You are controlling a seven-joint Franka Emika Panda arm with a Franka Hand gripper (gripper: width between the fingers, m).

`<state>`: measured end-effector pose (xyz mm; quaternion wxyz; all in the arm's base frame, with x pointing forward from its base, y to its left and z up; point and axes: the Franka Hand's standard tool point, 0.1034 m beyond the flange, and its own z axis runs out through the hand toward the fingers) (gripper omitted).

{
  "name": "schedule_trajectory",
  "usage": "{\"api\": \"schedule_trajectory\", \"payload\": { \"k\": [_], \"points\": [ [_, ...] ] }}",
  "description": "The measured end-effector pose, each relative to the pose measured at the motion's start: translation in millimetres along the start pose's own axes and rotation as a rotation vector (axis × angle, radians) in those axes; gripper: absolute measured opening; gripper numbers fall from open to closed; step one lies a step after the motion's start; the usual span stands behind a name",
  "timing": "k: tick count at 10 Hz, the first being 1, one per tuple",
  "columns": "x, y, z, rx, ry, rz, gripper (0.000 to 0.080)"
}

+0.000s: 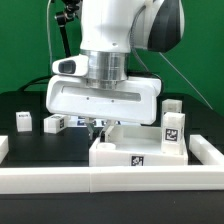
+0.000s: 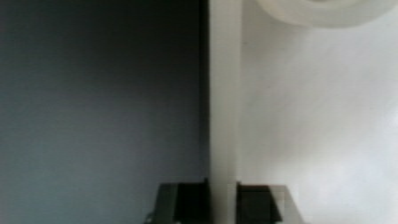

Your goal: Assemble square table

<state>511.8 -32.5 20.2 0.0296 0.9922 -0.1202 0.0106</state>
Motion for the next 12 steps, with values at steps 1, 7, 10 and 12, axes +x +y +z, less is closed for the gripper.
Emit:
{"api": "schedule_trajectory", "payload": {
  "k": [1,7,10,12],
  "points": [
    [0.0,0.0,0.0,0.000,0.000,0.001,0.0057],
    [1.4,5.2,0.0,-0.006,0.000,-0.324,0.0057],
    [12.5,0.7,-3.2,-0.034,0.003,-0.597,0.0058],
    [19.4,-10.2,-6.2,-0.048,0.010,-0.744,0.0058]
  ]
}}
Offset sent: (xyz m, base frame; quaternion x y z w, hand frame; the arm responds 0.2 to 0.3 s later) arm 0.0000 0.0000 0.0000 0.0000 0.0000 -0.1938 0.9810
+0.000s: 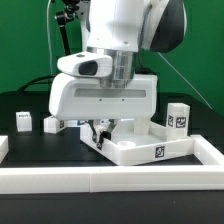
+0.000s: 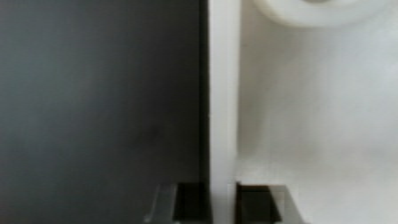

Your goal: Assemble square table

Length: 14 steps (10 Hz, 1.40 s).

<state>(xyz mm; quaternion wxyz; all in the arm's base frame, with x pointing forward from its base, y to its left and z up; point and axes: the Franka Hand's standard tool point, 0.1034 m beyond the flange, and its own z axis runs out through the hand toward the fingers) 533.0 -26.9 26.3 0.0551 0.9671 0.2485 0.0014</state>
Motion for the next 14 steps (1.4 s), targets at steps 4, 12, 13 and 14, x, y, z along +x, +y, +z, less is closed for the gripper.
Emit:
{"api": "schedule_trajectory", "payload": {
  "k": [4,12,13,14],
  "points": [
    [-4.2,6.2,1.0,-0.013,-0.014,-0.234,0.0058],
    [41.4,-8.7,-3.1,-0.057,-0.043,-0.877,0.0058],
    [40.3,-6.8,-2.8,-0.063,-0.054,-0.952,0.0058],
    [39.2,-4.9,-2.5,-0.066,-0.063,-1.002,0.0058]
  ]
}}
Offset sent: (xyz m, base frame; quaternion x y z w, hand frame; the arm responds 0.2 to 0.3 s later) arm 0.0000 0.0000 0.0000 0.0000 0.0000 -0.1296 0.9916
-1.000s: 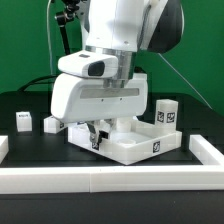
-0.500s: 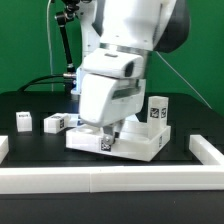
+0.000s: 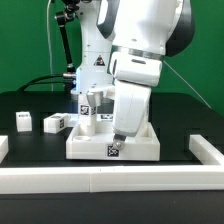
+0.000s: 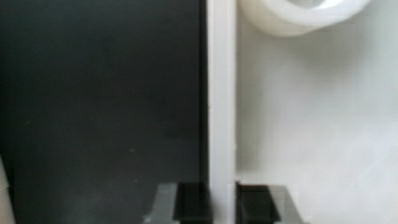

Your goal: Assemble square table

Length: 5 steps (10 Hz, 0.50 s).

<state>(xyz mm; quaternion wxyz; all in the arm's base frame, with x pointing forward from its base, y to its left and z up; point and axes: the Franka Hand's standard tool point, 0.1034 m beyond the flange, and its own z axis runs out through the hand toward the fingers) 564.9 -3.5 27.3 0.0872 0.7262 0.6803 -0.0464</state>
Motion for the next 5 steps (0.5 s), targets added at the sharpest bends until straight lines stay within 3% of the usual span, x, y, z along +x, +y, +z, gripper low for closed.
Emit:
{"api": "schedule_trajectory", "payload": {
  "k": [1,5],
  "points": [
    [0.8,0.3,-0.1,0.001,-0.003,-0.005,0.0058],
    [47.0,33.8,-8.6,-0.019,0.018,-0.002,0.0058]
  ]
}}
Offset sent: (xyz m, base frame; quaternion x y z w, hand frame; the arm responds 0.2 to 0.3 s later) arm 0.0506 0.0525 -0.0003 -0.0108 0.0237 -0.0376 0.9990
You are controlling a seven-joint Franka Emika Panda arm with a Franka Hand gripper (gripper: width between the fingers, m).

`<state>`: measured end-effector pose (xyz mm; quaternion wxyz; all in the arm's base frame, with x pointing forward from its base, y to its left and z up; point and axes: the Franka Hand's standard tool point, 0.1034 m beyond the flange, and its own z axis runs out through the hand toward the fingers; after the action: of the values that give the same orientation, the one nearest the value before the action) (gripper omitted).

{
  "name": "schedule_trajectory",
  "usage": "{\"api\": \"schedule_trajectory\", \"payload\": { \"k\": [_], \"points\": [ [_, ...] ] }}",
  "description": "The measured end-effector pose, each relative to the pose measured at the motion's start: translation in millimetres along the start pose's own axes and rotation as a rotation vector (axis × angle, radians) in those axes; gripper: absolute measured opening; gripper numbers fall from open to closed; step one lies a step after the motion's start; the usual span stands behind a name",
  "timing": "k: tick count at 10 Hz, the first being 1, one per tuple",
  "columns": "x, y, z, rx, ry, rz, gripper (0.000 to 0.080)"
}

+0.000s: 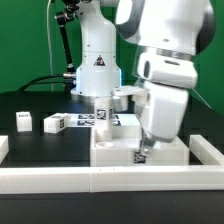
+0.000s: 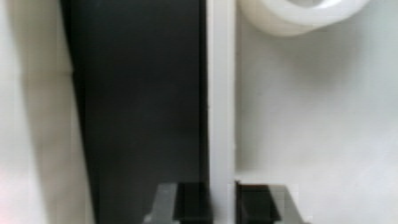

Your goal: Assemble square table

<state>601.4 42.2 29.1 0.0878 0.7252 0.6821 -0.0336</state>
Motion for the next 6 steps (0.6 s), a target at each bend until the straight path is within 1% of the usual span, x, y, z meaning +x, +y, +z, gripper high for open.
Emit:
{"api": "schedule_trajectory", "payload": {
  "k": [1,3,4,6],
  "points": [
    [11.1,8.5,-2.5,-0.007,0.006,0.007,0.0058],
    [25.9,19.2,-9.1,0.001,-0.003,0.041,0.0058],
    [26.5,22.4,-13.4,0.017,-0.018,0.040,0.0058],
    [22.1,21.5,-11.0,0.019,-0.020,0.044,0.0058]
  ]
}}
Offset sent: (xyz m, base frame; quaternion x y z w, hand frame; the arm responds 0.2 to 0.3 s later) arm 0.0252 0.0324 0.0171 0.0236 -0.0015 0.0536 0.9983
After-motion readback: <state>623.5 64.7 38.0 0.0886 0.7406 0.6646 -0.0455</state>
